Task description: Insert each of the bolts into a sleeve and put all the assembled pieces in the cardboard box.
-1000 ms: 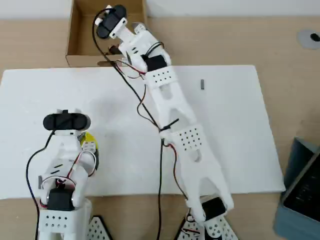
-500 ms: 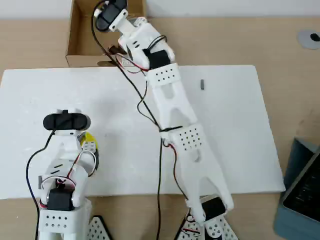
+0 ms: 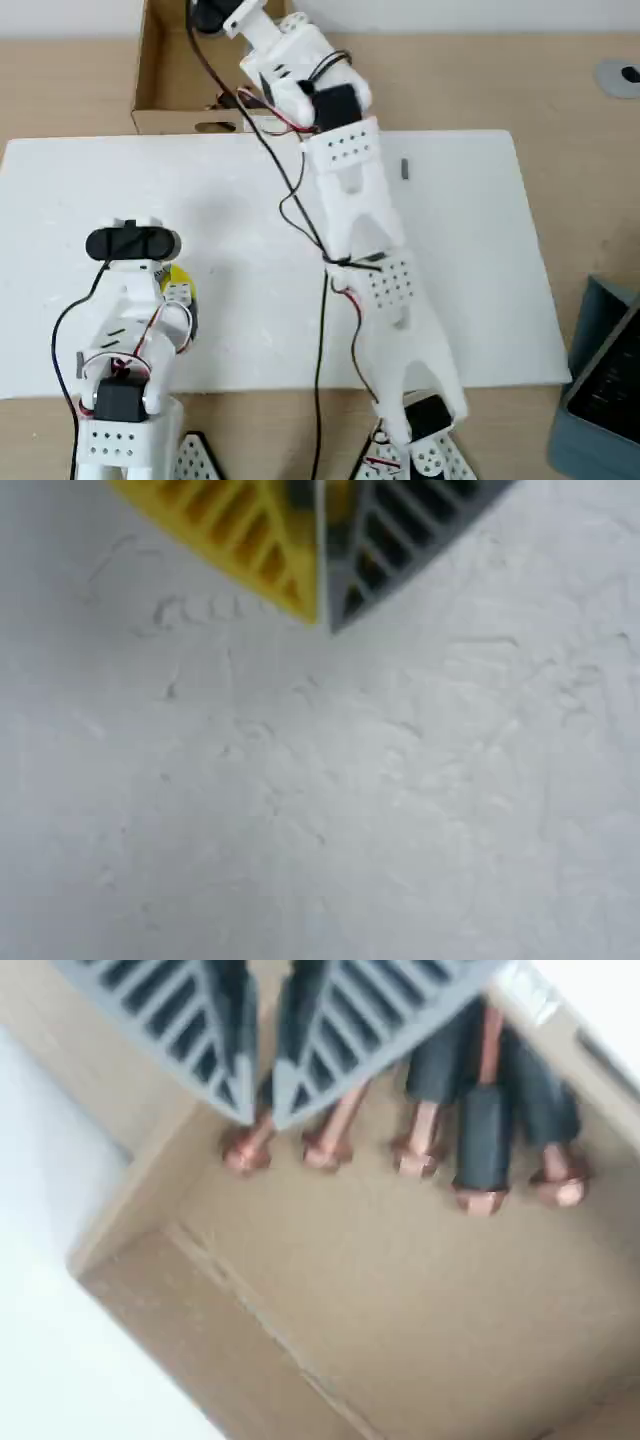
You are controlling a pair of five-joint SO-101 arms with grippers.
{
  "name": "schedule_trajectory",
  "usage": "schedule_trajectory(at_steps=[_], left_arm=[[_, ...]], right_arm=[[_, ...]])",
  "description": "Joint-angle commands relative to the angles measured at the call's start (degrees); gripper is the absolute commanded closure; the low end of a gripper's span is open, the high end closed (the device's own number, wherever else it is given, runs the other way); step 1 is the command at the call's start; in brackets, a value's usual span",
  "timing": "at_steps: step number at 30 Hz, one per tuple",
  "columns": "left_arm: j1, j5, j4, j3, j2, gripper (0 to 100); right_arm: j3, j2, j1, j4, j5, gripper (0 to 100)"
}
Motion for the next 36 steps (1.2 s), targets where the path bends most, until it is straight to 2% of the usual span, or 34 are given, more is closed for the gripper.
schedule_trajectory(at_steps=[1,8,15,20,25,36], left_arm=[[-0.4,-0.5,0.1,0.7,-0.2,100],[-0.4,-0.5,0.1,0.7,-0.2,100],[-0.4,-0.5,0.1,0.7,-0.2,100],[-0.4,-0.5,0.1,0.7,-0.2,100],[-0.4,-0.5,0.1,0.7,-0.2,100],[-0.4,-0.5,0.1,0.7,-0.2,100]], right_arm=[[-3.1,-9.2,1.4,5.8,-3.4,98.9],[-3.1,-20.8,5.7,18.9,-8.1,98.9],[-3.0,-32.8,9.8,31.9,-8.8,98.9],[-1.1,-40.7,14.5,33.4,-10.3,98.9],[11.6,-52.4,19.0,33.5,-10.3,98.9],[49.7,-82.9,25.2,31.9,-10.3,98.9]])
